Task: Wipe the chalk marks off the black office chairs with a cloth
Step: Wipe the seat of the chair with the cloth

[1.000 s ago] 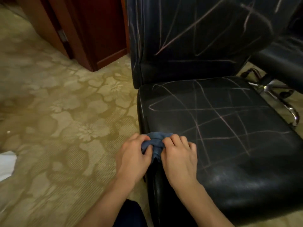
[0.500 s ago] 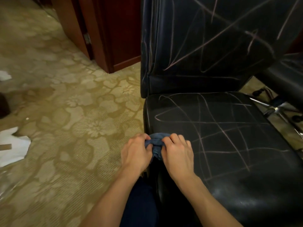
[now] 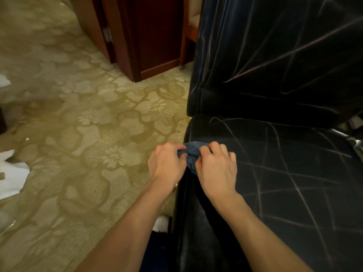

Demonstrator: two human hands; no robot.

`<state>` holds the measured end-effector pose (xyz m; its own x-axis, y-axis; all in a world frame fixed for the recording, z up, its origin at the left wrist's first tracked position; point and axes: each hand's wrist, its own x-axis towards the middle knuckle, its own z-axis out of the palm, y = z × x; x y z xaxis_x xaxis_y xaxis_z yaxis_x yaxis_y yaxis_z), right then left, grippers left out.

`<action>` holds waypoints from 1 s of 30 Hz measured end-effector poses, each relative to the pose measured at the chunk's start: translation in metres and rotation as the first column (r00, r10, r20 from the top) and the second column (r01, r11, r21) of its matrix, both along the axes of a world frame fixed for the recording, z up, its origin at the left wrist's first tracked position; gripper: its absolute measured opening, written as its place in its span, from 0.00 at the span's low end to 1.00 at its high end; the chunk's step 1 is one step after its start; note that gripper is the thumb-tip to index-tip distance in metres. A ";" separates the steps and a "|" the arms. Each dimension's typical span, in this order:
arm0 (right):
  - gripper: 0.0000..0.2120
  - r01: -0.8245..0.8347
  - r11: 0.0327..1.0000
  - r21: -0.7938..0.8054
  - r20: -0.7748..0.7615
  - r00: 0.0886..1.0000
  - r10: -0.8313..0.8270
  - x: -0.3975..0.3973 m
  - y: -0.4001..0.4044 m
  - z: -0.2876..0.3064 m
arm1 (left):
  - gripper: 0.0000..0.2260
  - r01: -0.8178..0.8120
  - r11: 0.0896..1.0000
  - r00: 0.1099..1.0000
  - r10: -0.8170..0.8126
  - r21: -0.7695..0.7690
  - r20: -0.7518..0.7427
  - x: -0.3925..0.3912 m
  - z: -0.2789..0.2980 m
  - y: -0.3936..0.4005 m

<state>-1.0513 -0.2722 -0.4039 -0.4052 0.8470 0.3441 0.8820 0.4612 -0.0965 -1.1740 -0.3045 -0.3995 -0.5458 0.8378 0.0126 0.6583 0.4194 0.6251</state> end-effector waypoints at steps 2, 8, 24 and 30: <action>0.06 -0.006 1.000 -0.013 0.010 1.000 0.006 -0.002 0.016 0.004 | 0.11 0.016 1.000 1.000 -0.016 0.014 0.013 -0.003 -0.001 0.017; 0.05 -0.029 0.999 -0.020 0.040 0.999 0.030 -0.001 0.065 0.014 | 0.10 0.050 0.995 0.995 -0.057 0.090 0.078 -0.011 -0.003 0.065; 0.13 0.165 0.977 -0.134 0.059 0.986 -0.159 -0.004 0.188 0.022 | 0.13 0.248 0.969 0.965 -0.247 0.002 -0.089 0.000 0.011 0.213; 0.14 0.179 0.975 -0.130 0.046 0.984 -0.175 0.012 0.167 0.028 | 0.13 0.266 0.962 0.957 -0.256 0.059 -0.138 0.009 0.009 0.186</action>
<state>-1.0396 -0.1052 -0.3759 -0.2544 0.9435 0.2122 0.9524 0.2826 -0.1148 -1.1645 -0.1182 -0.3906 -0.2978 0.9447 0.1371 0.8147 0.1767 0.5523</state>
